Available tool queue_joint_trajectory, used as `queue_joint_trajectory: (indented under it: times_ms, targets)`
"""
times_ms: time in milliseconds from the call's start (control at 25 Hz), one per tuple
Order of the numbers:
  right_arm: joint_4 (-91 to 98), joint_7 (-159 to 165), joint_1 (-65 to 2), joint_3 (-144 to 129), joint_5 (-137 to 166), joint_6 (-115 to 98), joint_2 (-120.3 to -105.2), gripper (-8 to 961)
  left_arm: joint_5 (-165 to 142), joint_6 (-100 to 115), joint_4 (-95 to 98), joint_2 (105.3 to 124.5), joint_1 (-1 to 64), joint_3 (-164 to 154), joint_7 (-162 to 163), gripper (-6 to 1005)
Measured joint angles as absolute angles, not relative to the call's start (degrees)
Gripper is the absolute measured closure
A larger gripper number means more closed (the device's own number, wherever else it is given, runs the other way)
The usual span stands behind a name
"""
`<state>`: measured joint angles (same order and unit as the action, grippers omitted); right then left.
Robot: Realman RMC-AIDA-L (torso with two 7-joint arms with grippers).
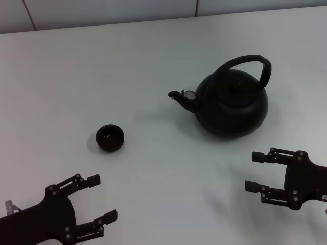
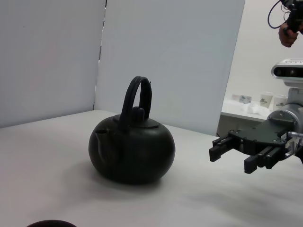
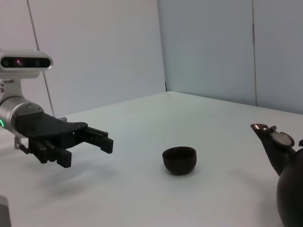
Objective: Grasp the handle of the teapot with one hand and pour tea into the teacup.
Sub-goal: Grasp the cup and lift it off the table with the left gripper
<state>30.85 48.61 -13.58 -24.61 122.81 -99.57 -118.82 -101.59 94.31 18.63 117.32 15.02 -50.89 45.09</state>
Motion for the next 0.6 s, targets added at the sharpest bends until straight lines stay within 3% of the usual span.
queue_joint_trajectory:
  times_ms: [600]
  targets:
    - [30.7, 48.6, -14.1, -24.6, 122.8, -99.6, -118.88, 274, -101.6, 94.7, 18.6, 117.66, 15.2, -50.9, 45.0, 158]
